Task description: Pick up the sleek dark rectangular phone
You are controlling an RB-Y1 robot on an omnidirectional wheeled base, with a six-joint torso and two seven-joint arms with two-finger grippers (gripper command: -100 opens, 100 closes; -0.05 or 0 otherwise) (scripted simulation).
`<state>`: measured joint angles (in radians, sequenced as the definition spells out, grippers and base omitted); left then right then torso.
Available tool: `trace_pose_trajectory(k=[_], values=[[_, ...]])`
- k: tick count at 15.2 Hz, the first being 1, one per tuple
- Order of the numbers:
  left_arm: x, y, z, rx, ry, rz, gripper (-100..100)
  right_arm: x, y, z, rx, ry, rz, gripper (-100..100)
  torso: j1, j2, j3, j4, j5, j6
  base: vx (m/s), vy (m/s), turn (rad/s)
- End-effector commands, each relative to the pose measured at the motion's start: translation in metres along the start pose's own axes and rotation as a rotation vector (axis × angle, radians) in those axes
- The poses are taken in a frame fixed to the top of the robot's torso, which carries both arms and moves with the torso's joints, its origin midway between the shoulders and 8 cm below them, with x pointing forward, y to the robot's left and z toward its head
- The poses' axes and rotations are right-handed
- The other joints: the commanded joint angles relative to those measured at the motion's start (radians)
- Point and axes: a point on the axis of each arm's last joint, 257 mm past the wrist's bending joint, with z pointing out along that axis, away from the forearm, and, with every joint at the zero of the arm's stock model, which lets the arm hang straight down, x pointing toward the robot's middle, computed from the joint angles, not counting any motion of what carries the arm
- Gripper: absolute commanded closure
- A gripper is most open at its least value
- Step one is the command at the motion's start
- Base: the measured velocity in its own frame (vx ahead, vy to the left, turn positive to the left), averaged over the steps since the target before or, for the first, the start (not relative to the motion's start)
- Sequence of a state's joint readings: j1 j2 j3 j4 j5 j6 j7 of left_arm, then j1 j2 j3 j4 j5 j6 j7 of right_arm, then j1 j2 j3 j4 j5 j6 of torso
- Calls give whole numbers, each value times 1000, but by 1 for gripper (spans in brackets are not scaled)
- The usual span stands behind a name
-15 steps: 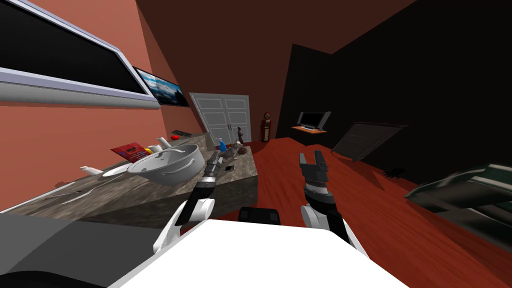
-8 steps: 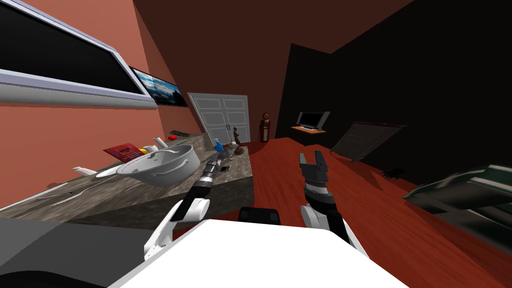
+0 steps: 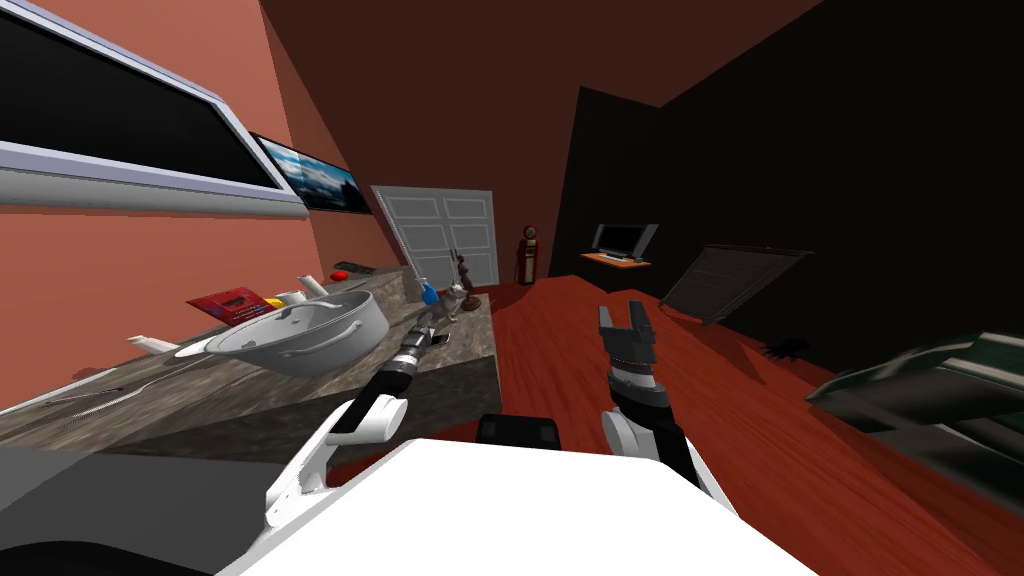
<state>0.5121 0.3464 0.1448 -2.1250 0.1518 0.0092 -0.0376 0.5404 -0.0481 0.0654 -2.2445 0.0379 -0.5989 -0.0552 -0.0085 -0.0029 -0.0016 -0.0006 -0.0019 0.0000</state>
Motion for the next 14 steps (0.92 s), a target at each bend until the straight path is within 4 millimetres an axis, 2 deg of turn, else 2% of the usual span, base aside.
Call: trace_pose_trajectory(k=[1, 2, 4, 5, 7, 8, 11, 12, 14], values=[[-3, 11, 2, -41, 0, 5, -100, 0, 0, 0, 0, 0, 0, 0, 0, 0, 0, 0, 0, 0, 30, -84, 12], [-15, 23, 2, -80, -5, 20, -100, 0, 0, 0, 0, 0, 0, 0, 1, 0, 0, 0, 0, 0, 34, -96, 2], [-15, 31, 1, -111, -4, 20, -100, 0, 0, 0, 0, 0, 0, 0, 1, 0, 0, 0, 0, 0, 39, -102, 4], [-27, 44, 1, -155, -10, 33, -100, 0, 0, 0, 0, 0, 0, 0, 1, 0, 0, 0, 0, 0, 47, -111, 3], [-27, 51, 0, -182, -9, 33, -100, 0, 0, 0, 0, 0, 0, 0, 0, -1, -1, 0, 0, 0, 50, -104, 10], [-41, 61, -1, -218, -17, 45, -100, 0, 0, 0, 0, 0, 0, 0, 1, -1, 0, 0, 0, 0, 56, -94, 2], [-41, 70, -3, -255, -16, 45, -100, 0, 0, 0, 0, 0, 0, 0, 2, -1, 0, 0, 0, 0, 35, -75, 6], [-55, 82, -5, -300, -25, 56, -100, 0, 0, 0, 0, 0, 0, 0, 4, 0, 0, 0, 1, 0, 26, -80, -6], [-55, 89, -8, -329, -24, 55, -100, 0, 0, 0, 0, 0, 0, 0, 2, 0, 0, 0, 0, 0, 42, -90, 11]])
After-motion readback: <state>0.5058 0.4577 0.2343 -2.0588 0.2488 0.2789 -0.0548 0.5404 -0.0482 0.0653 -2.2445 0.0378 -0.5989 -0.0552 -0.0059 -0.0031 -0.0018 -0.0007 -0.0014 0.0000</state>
